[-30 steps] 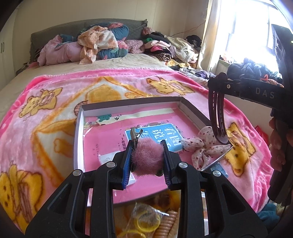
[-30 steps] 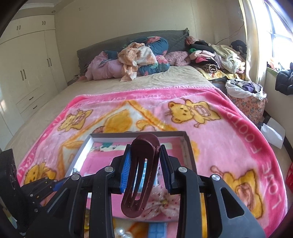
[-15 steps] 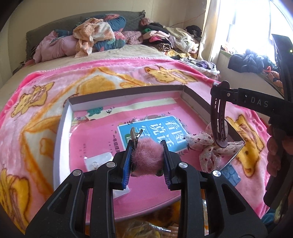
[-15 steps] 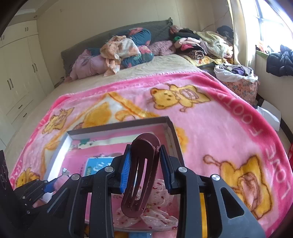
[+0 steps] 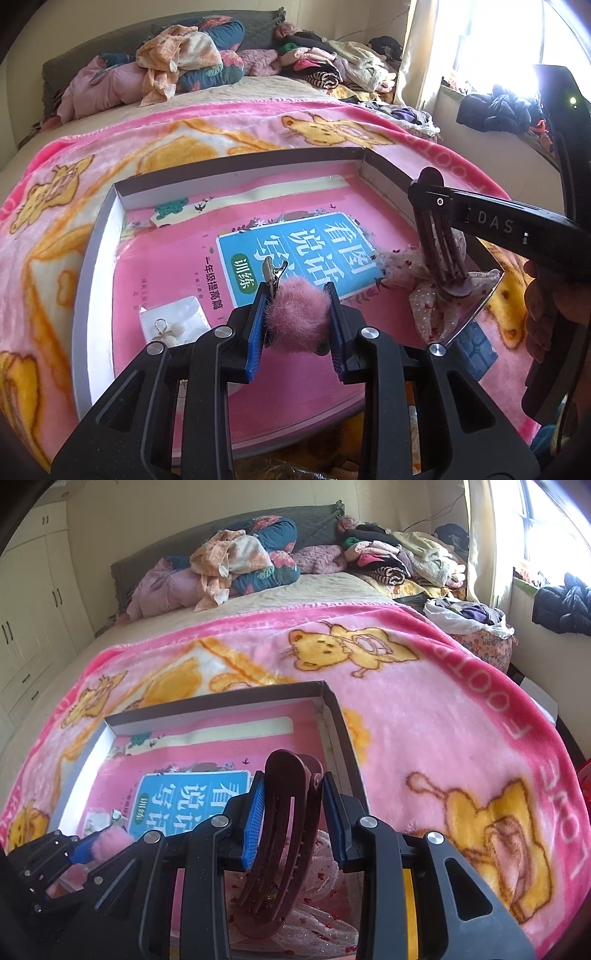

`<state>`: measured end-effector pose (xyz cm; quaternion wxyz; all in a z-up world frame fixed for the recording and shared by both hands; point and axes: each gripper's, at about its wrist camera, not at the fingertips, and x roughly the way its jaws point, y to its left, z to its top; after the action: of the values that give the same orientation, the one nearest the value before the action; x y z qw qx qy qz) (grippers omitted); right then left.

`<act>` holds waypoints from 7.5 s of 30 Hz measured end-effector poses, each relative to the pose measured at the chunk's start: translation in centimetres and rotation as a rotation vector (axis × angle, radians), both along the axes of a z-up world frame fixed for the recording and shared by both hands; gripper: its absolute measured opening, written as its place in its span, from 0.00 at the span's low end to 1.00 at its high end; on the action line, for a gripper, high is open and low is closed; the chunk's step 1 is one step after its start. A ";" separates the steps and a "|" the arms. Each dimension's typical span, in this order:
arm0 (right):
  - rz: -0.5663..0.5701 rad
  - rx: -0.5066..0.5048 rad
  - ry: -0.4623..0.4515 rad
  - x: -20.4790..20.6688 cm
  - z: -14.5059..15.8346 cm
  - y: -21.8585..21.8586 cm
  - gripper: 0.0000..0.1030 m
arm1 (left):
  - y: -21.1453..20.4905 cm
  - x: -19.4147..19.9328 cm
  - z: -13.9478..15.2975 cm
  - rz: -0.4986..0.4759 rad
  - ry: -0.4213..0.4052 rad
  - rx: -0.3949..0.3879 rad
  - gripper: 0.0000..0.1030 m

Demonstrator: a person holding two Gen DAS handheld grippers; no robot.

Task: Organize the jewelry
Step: 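Carry the pom-pom clip and dark red clip into the box and release both, then move both open tools back toward the remaining jewelry beside the box, then grasp the bag of yellow hair ties with the left tool while the right tool grasps the white claw clip, then carry the yellow hair-tie bag and white claw clip into the box and open both tools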

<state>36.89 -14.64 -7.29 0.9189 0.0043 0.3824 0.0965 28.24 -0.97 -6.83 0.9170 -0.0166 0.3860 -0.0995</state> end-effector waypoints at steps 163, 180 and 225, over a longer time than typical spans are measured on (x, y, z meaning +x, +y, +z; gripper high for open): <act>0.205 0.229 0.179 -17.0 -1.6 5.0 0.06 | 4.7 -10.8 -2.4 -0.087 0.004 0.047 0.41; 0.207 0.240 0.054 -18.1 0.8 4.1 0.05 | 5.9 -12.5 0.1 -0.022 -0.051 0.008 0.28; 0.040 0.227 -0.112 -10.6 6.5 -2.3 0.05 | 0.2 -5.0 3.8 -0.073 -0.108 -0.042 0.28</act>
<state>26.25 -16.90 -0.75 0.9304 0.0952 0.3170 0.1575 23.22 -0.78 -3.00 0.9317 -0.0163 0.3340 -0.1419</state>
